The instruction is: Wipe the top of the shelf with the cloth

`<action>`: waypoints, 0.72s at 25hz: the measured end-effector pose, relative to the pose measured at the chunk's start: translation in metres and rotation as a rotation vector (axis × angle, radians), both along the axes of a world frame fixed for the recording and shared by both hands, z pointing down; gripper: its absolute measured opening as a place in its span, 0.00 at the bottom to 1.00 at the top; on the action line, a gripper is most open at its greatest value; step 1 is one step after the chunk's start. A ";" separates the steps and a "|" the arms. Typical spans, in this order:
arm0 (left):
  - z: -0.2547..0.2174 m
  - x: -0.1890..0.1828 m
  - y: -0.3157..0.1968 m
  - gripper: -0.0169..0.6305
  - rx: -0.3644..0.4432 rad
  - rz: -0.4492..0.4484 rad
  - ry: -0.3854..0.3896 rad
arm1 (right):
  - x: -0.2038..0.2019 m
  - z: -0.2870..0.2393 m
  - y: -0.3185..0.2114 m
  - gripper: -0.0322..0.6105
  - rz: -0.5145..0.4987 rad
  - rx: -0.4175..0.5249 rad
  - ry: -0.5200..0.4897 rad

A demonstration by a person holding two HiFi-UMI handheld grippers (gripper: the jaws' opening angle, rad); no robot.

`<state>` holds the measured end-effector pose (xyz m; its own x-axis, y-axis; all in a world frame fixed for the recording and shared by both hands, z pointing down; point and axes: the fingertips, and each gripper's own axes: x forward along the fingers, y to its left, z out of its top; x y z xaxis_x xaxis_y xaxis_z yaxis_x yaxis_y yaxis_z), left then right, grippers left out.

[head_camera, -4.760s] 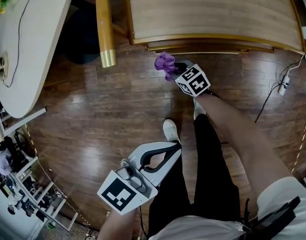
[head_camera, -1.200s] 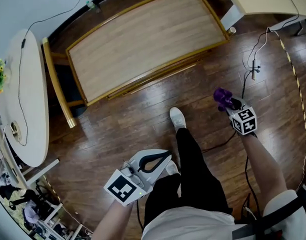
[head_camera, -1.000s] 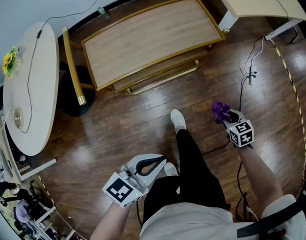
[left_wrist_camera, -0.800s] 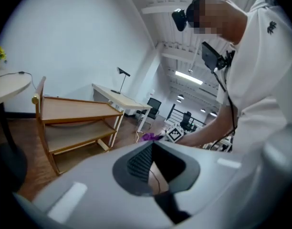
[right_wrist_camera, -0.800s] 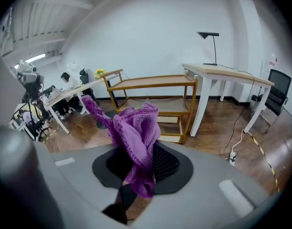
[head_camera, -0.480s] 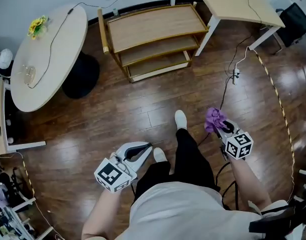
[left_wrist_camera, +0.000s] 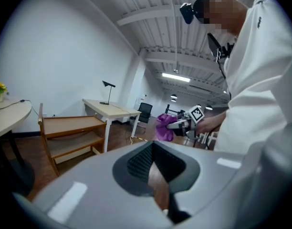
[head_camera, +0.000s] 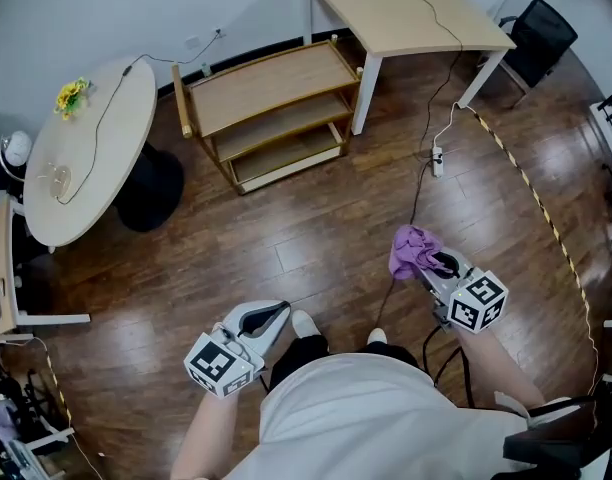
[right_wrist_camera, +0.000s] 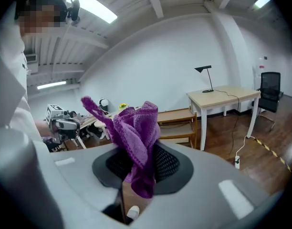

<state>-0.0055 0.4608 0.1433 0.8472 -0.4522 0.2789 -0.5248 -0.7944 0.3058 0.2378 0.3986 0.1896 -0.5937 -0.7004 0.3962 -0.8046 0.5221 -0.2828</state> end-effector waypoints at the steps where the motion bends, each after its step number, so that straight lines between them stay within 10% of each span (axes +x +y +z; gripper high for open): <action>1: -0.005 0.009 0.004 0.05 0.009 -0.003 -0.002 | 0.008 -0.005 0.006 0.20 0.001 -0.001 -0.016; 18: -0.059 0.189 0.080 0.05 0.083 0.058 0.044 | 0.154 -0.066 0.101 0.20 -0.012 0.090 -0.134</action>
<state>0.1830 0.5407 0.0844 0.8832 -0.4217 0.2050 -0.4645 -0.8466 0.2597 0.3917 0.4998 0.1236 -0.6454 -0.7223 0.2485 -0.7565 0.5594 -0.3389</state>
